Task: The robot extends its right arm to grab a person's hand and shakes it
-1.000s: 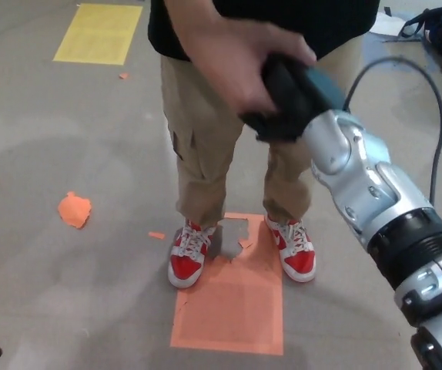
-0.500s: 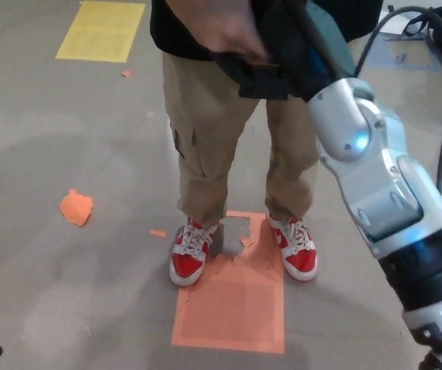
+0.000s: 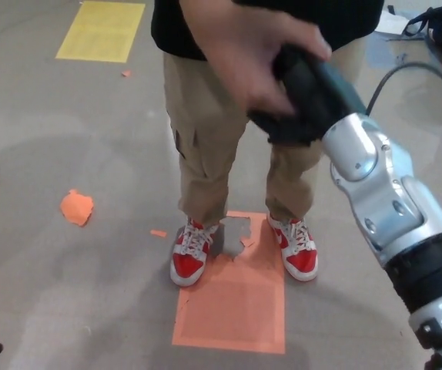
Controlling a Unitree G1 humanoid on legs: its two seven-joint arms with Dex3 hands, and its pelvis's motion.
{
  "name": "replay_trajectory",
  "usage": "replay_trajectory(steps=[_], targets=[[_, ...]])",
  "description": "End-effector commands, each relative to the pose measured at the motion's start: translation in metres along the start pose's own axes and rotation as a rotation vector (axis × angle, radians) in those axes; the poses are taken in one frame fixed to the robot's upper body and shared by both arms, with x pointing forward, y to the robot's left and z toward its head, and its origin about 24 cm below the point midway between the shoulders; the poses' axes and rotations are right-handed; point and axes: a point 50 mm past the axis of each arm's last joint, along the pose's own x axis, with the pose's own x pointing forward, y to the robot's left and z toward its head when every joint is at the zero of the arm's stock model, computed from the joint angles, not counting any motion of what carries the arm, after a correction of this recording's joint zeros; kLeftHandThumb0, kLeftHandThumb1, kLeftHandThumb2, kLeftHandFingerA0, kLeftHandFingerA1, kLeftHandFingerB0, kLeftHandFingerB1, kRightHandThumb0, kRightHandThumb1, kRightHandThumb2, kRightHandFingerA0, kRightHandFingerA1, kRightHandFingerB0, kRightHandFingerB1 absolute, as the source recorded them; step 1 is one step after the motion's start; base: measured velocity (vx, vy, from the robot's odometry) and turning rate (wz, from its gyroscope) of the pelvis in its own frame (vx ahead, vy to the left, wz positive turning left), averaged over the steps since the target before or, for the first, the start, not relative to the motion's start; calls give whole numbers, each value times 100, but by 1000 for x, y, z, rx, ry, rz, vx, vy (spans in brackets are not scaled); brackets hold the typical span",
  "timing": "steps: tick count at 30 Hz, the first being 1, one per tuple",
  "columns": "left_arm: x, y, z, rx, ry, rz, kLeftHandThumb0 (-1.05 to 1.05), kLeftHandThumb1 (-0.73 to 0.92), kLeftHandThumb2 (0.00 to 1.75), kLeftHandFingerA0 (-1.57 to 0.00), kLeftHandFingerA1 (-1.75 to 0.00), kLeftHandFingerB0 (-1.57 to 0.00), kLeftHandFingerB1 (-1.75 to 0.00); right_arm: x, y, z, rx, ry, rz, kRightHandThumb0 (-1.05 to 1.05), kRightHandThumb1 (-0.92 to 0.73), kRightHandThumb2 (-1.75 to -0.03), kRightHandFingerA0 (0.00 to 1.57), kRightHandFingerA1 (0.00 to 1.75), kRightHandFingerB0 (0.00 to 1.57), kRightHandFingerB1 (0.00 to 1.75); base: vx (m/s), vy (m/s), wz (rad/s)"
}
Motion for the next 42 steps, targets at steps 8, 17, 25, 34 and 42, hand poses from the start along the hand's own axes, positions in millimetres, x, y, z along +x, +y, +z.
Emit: replay_trajectory(steps=[8,17,25,34,42], targets=[[0,10,1,21,19,1,-74,73,101,-5,-34,-5,-29,-2,54,-48,-18,187,249,-23,-80,-64,89,53,45,39,0,0,0],[0,12,2,18,19,-9,-72,73,100,-4,-33,-4,-27,-4,41,-64,-42,253,227,-89,-58,-89,0,3,0,3,0,0,0],[0,11,2,29,25,-5,-72,72,100,-5,-35,-4,-28,-34,27,-128,-91,475,259,-88,-59,-89,0,2,0,0,0,0,0],[4,18,12,50,9,10,-73,73,101,-5,-34,-5,-29,-93,38,-196,-94,774,371,-94,-78,-103,0,3,1,4,0,0,0],[5,12,8,21,28,-16,-75,73,101,-5,-31,-5,-26,-174,71,-246,-17,1000,491,-77,-80,-110,0,25,11,26,0,0,0]])
